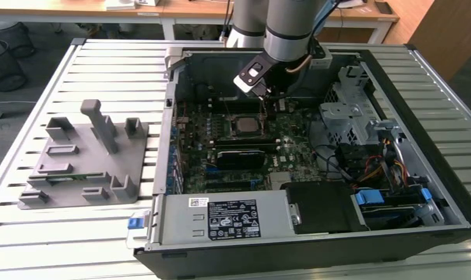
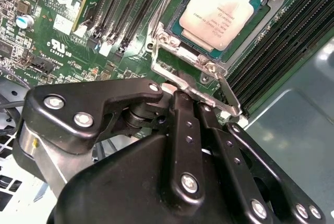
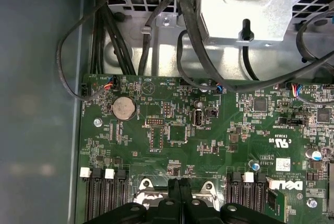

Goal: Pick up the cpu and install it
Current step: 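Close the cpu cover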

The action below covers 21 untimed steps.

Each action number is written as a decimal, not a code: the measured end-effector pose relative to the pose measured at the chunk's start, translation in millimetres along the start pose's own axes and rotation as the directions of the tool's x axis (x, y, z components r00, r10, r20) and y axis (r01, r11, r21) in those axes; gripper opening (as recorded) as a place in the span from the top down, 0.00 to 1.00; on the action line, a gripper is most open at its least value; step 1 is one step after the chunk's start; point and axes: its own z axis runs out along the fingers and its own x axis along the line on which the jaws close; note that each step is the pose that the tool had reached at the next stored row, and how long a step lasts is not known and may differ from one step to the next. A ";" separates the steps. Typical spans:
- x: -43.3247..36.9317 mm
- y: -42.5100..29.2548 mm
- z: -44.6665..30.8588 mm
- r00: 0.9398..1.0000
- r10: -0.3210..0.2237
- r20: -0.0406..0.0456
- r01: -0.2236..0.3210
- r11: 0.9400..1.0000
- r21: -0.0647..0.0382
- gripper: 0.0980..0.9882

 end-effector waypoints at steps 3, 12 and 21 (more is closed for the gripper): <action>0.0 -1.6 0.5 1.000 0.000 0.000 0.000 1.000 0.000 0.99; 0.1 -6.0 1.8 1.000 0.000 0.000 0.000 1.000 0.000 0.99; 0.5 -19.2 3.4 1.000 0.000 0.000 0.000 1.000 0.000 0.99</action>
